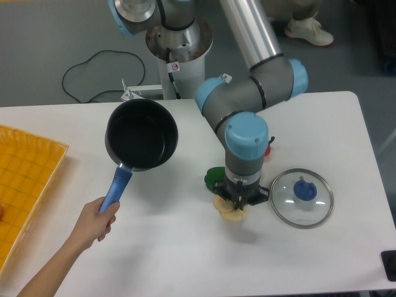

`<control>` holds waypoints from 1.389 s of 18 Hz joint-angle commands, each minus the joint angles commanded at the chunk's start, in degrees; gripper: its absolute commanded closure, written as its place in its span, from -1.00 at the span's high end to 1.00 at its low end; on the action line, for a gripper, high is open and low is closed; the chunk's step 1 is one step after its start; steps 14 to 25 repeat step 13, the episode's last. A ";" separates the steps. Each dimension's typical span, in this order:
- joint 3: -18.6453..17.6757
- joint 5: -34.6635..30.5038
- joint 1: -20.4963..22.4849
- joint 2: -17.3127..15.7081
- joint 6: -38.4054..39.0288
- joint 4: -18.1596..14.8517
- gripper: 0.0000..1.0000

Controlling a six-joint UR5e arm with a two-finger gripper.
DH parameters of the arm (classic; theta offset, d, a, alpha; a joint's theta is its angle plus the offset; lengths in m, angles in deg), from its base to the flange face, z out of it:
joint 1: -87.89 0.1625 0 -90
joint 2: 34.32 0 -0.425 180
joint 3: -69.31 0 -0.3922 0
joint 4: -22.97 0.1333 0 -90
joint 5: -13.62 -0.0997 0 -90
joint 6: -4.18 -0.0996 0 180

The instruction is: Pick up the bread

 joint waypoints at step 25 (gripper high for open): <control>0.53 -2.99 5.01 -3.88 -22.00 -7.57 -0.89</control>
